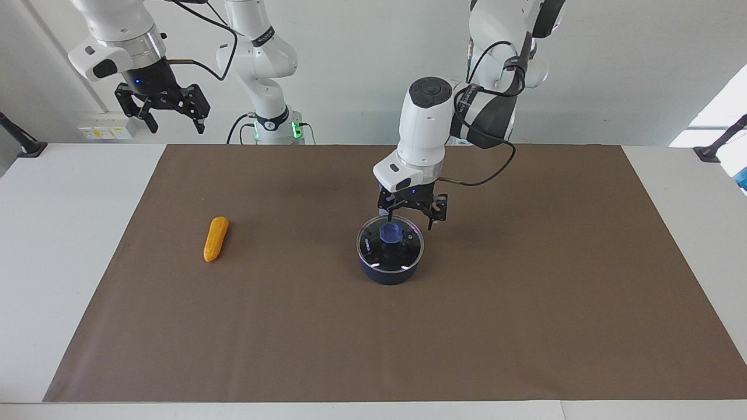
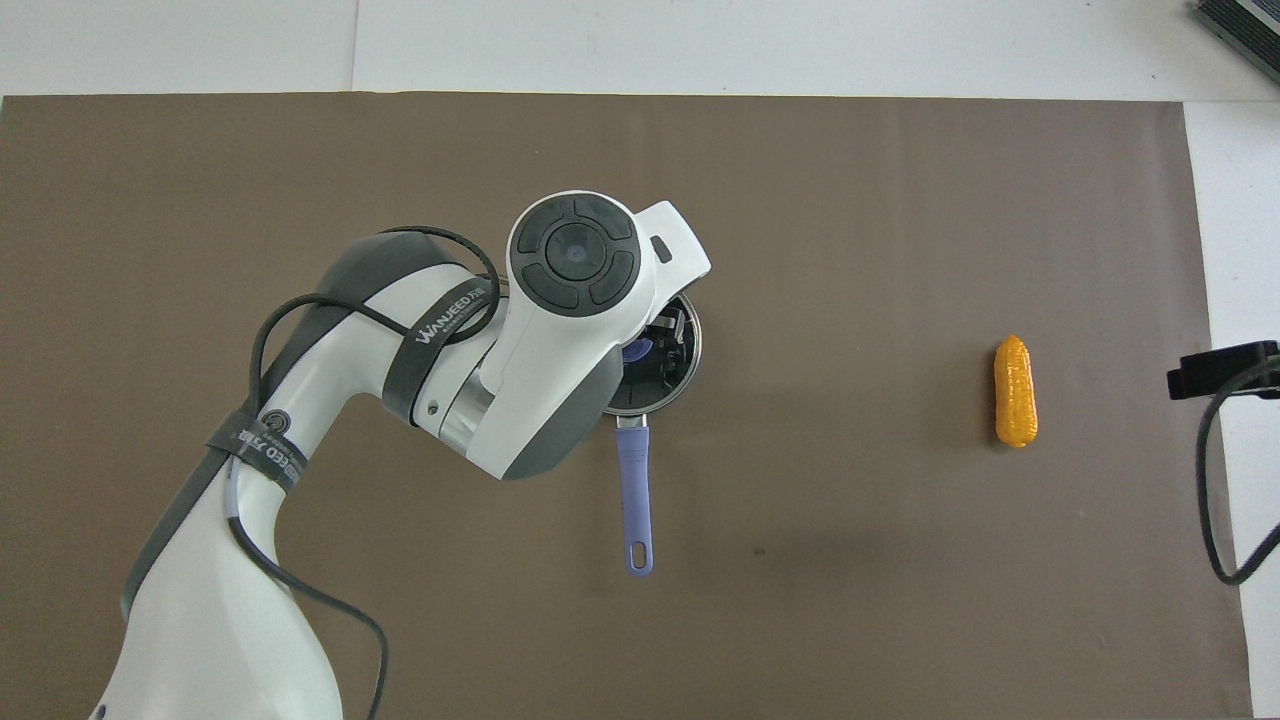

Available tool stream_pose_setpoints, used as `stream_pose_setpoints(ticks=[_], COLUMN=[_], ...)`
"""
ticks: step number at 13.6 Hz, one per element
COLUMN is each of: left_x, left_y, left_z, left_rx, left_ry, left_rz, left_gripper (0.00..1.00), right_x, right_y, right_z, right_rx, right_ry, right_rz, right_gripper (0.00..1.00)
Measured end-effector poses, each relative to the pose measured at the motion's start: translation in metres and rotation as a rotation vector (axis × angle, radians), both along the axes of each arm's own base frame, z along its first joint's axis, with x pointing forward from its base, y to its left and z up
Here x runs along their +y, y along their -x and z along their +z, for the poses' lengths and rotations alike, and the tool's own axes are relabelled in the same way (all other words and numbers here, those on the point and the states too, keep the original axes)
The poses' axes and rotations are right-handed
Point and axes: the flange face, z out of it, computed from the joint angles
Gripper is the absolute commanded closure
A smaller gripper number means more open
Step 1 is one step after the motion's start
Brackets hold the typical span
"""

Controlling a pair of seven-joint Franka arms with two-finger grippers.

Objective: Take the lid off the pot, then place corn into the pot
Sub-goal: 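Reach the left gripper over the pot toward the glass lid knob, then grasp the purple lid knob with the left gripper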

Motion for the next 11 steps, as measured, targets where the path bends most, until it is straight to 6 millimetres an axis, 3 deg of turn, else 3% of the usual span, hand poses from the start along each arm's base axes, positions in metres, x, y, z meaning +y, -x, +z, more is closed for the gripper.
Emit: stream_pose_setpoints(ticks=[3,8,11], left_x=[-0.008,-0.025,-0.025], left_y=[-0.002,0.006,0.008], left_z=[-0.007,-0.036,-0.047], left_rx=[-0.022,-0.002,0.011], left_ry=[0.024,-0.002,-0.017], left_rz=[0.040,0.060,0.066], left_gripper=[0.00,0.00,0.00], right_x=[0.000,0.000,0.000], right_y=[0.000,0.000,0.000], right_z=[0.000,0.000,0.000], right_rx=[0.000,0.000,0.000], right_ry=[0.000,0.000,0.000], right_rz=[0.000,0.000,0.000], right_gripper=[0.00,0.00,0.00])
